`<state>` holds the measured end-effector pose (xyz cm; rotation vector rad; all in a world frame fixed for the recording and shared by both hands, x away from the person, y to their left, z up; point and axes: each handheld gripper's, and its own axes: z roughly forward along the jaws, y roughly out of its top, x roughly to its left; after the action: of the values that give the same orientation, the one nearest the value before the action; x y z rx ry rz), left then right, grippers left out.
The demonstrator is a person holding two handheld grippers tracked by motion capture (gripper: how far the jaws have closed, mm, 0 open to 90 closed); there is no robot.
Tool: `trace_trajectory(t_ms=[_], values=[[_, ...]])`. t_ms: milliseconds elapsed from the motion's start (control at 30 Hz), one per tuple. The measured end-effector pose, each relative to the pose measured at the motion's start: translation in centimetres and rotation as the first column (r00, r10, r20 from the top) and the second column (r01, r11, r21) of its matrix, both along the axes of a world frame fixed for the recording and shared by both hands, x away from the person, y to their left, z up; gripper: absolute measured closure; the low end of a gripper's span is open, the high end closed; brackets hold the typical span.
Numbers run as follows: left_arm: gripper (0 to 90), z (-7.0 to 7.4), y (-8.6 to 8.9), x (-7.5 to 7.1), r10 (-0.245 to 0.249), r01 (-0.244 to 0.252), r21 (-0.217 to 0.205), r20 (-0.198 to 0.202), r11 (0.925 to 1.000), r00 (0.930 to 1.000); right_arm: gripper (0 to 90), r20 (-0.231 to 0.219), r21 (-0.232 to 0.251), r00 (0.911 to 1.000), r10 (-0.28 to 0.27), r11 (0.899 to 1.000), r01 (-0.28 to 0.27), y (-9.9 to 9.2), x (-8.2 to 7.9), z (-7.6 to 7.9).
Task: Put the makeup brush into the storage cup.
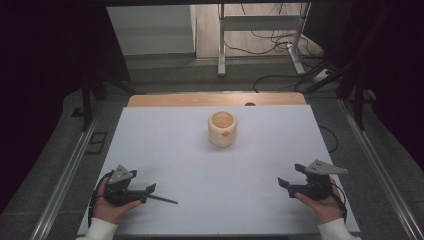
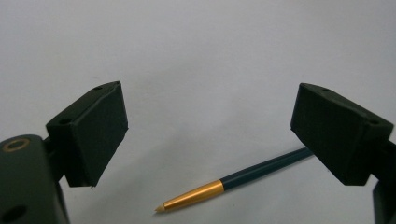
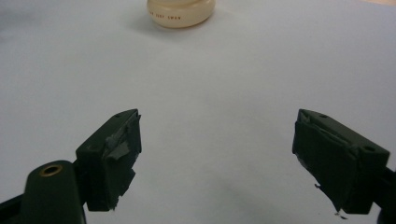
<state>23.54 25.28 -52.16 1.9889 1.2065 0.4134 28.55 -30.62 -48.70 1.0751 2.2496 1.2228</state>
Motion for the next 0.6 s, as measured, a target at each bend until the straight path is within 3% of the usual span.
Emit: trace_trajectory(t_ms=[600], values=[[11.4,0.48,-0.17,-0.35,-0.021,0.021,0.014,0.015,0.9997,0.9997,15.7,-0.009,-0.013,0.9998,0.018,1.000,-0.018,0.43,0.00,-0.24]])
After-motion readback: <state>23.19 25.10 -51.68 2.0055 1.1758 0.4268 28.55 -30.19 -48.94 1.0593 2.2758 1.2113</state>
